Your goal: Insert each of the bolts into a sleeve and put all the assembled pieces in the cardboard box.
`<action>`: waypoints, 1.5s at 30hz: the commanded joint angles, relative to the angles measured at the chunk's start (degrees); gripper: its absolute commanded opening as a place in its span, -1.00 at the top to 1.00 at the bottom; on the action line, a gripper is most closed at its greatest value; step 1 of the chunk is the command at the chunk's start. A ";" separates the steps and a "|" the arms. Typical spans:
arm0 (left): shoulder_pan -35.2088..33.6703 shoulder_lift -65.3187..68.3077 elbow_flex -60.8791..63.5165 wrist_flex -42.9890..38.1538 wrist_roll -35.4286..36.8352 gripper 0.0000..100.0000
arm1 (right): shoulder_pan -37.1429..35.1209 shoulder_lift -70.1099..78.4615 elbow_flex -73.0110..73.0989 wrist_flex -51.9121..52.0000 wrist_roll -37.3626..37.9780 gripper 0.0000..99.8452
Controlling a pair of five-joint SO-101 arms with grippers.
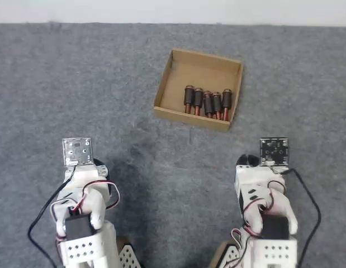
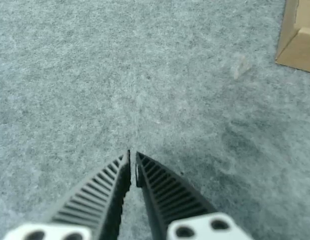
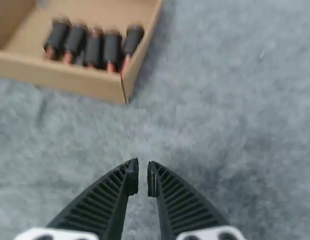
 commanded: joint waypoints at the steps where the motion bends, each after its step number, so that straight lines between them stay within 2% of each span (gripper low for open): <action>1: -0.18 -1.14 -0.57 0.18 -0.53 0.98 | 0.57 0.04 1.49 -3.30 0.88 0.99; 6: 0.18 -1.23 -0.57 -0.09 -0.53 0.98 | 0.31 0.04 1.58 -0.66 0.88 0.99; 13: 0.18 -1.14 -0.57 0.35 -0.44 0.98 | 0.48 0.04 1.58 10.59 1.14 0.99; 16: 0.18 -1.14 -0.57 5.54 -0.35 0.98 | 0.57 -0.04 1.32 18.95 1.32 0.99; 17: 0.00 -1.14 -0.57 9.05 -0.35 0.98 | 0.57 -0.40 1.23 18.86 1.23 0.99; 18: -0.09 -1.41 -0.57 9.32 -0.44 0.98 | 0.57 -0.92 1.32 18.77 1.32 0.99; 45: -0.18 -1.14 -0.57 9.14 -0.35 0.98 | 0.31 -1.80 1.41 18.68 1.32 0.99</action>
